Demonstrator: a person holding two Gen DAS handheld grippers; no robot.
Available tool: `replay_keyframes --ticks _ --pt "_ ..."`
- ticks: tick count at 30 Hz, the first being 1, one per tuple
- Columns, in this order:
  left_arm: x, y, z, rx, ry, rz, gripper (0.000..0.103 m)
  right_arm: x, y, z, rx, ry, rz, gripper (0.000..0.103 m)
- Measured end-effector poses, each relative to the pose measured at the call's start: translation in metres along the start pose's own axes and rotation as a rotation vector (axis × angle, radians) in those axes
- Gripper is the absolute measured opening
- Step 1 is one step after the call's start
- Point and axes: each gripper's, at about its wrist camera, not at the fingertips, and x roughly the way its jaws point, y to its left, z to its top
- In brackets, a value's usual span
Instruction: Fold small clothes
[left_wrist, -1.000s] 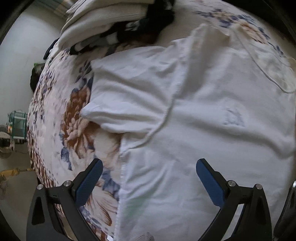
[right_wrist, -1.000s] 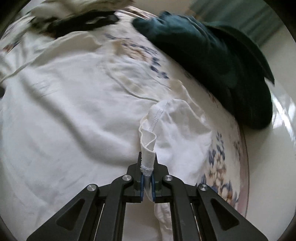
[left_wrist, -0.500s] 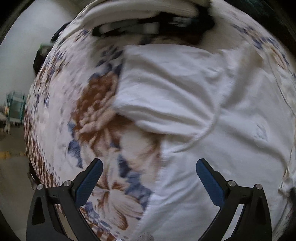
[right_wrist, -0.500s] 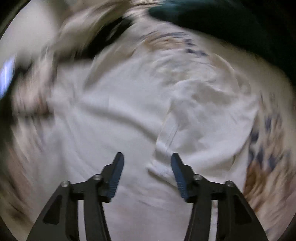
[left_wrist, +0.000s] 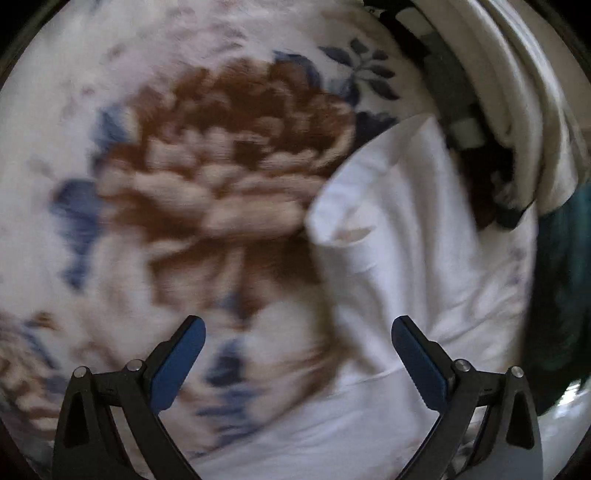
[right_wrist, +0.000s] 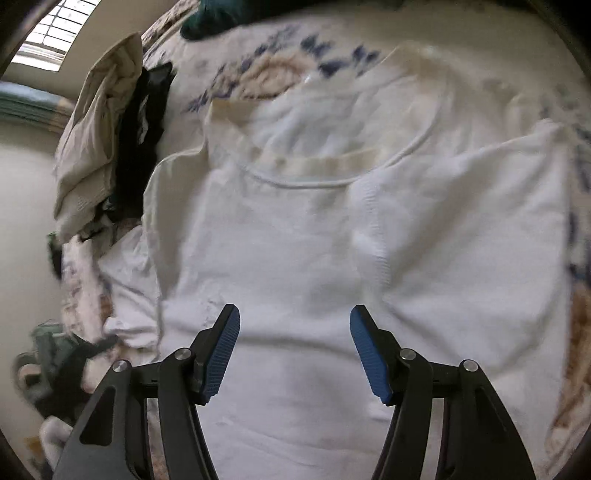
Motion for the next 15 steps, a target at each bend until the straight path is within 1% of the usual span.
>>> replay_keyframes --ticks 1,2,3,4,5,6,7,8,9,10,12,15 --pt "0.003 -0.003 0.002 -0.001 -0.015 -0.019 0.103 -0.007 -0.001 -0.005 0.003 -0.028 -0.045 0.065" --pt "0.005 -0.008 0.004 0.010 -0.031 -0.022 0.103 -0.012 -0.001 -0.003 0.008 -0.052 -0.124 0.065" --pt "0.009 -0.015 0.006 0.039 -0.054 -0.011 0.100 -0.015 -0.001 0.003 0.017 -0.072 -0.219 0.065" --pt "0.013 -0.021 0.007 0.063 -0.066 0.008 0.093 -0.021 -0.005 0.000 0.026 -0.089 -0.307 0.066" --pt "0.017 -0.029 0.009 0.094 -0.080 0.040 0.088 -0.024 -0.011 -0.002 0.036 -0.092 -0.368 0.075" --pt "0.020 -0.035 0.011 0.122 -0.094 0.070 0.076 -0.024 -0.013 -0.004 0.044 -0.081 -0.422 0.088" --pt "0.023 -0.041 0.012 0.153 -0.111 0.095 0.058 -0.023 -0.018 -0.005 0.052 -0.063 -0.462 0.093" --pt "0.026 -0.047 0.013 0.187 -0.127 0.128 0.047 -0.022 -0.021 -0.007 0.050 -0.053 -0.486 0.094" --pt "0.026 -0.051 0.013 0.210 -0.140 0.145 0.026 -0.020 -0.021 -0.007 0.040 -0.042 -0.518 0.094" --pt "0.026 -0.055 0.013 0.243 -0.156 0.144 0.014 -0.017 -0.020 -0.009 0.025 -0.032 -0.559 0.094" --pt "0.024 -0.064 0.010 0.302 -0.185 0.150 0.006 -0.015 -0.019 -0.006 0.017 -0.022 -0.582 0.094" --pt "0.015 -0.080 -0.002 0.400 -0.253 0.157 0.005 -0.012 -0.014 -0.007 0.011 -0.024 -0.599 0.094"
